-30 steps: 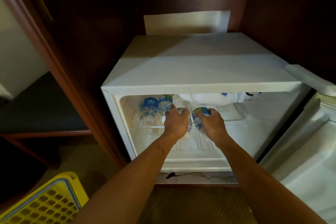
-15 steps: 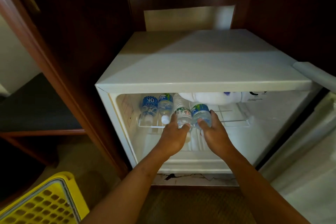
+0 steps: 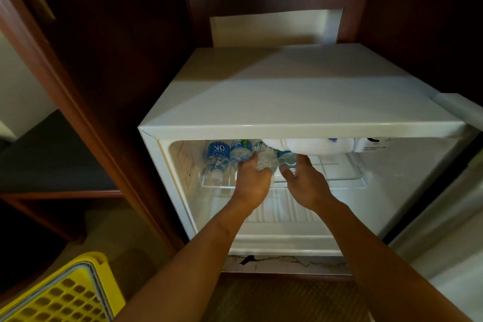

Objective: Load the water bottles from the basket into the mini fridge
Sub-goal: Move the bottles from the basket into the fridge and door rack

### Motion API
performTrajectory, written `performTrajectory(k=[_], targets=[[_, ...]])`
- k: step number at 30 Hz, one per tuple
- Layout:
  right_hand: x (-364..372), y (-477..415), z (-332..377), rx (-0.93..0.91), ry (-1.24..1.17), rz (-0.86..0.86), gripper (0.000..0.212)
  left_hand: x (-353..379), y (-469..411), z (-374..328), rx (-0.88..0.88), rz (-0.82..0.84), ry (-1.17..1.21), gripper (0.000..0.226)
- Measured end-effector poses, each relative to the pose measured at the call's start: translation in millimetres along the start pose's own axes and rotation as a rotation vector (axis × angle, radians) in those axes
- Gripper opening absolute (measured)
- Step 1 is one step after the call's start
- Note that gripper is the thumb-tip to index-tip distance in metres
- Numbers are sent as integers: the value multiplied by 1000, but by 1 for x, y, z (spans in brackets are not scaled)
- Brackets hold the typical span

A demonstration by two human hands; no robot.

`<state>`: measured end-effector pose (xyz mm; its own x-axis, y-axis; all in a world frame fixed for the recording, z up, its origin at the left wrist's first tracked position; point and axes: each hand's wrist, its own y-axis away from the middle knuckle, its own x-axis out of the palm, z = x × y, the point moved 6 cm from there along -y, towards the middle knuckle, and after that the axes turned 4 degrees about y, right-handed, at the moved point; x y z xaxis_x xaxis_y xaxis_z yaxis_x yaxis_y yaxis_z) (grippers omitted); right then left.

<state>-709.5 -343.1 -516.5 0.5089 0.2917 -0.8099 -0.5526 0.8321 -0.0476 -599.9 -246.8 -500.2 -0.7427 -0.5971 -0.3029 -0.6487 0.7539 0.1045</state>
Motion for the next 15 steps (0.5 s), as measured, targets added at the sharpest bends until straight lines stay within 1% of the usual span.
performTrajectory(k=[4, 7, 9, 11, 15], targets=[[0, 7, -3, -29, 93, 46, 74, 2, 6, 9, 82, 52, -328, 70], [1, 12, -6, -68, 248, 13, 73, 2, 5, 14, 127, 45, -491, 70], [2, 9, -4, -100, 330, -4, 70, 4, 4, 11, 157, 69, -565, 68], [3, 6, -3, -99, 338, 16, 71, 5, 5, 9, 180, 89, -602, 67], [5, 14, -3, -98, 332, 63, 84, 1, 10, 14, 192, 93, -610, 65]])
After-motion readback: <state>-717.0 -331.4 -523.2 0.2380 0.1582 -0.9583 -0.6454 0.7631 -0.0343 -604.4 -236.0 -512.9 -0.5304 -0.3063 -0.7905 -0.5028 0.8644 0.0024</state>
